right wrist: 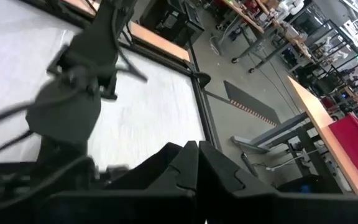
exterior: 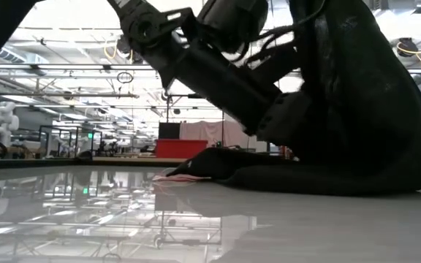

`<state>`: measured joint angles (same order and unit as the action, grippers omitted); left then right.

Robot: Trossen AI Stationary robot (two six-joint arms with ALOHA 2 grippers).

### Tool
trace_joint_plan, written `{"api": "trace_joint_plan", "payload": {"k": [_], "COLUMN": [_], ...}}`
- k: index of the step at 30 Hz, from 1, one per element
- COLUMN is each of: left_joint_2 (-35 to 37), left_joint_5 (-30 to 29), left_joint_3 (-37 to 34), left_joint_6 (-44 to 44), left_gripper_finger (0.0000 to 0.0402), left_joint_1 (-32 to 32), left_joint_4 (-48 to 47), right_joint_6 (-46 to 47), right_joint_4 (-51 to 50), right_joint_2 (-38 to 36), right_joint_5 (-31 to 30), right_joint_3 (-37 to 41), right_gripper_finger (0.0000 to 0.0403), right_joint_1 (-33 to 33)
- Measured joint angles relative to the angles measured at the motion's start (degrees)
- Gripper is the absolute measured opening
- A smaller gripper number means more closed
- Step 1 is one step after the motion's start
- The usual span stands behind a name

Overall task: Roll towel
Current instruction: Roll the black towel

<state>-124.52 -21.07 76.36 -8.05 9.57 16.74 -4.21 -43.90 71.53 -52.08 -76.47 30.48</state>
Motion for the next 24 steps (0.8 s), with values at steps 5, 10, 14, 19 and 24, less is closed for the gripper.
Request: {"api": "trace_joint_plan", "payload": {"k": [5,10,14,19,24], "left_joint_2": [6.39,17.81,28.94,42.29,52.00], "left_joint_5": [-12.88,-27.74,-38.65,-48.18,-47.68], "left_joint_3": [-0.04,-0.02,0.00,0.00,0.00], "left_joint_6": [-7.46,-12.29,-11.87,-10.38,-14.19], "left_gripper_finger": [0.0005,0.0003,0.0002,0.0001,0.0001], "left_joint_1": [0.28,2.19,4.53,9.72,17.42], "left_joint_4": [-16.18,-32.62,-44.72,-53.60,-53.19], "right_joint_6": [2.44,6.14,8.38,8.12,6.10], "right_joint_4": [-3.44,-8.12,-10.57,-9.98,-4.96], "right_joint_2": [-0.05,-0.20,-0.22,-0.31,-1.45], "right_joint_5": [2.37,3.01,3.85,4.62,7.69], "right_joint_3": [0.00,0.00,0.00,0.00,-0.05], "right_gripper_finger": [0.0000,0.0000,0.0000,0.0000,0.0000], "right_joint_1": [0.25,1.95,4.08,7.41,10.94]}}
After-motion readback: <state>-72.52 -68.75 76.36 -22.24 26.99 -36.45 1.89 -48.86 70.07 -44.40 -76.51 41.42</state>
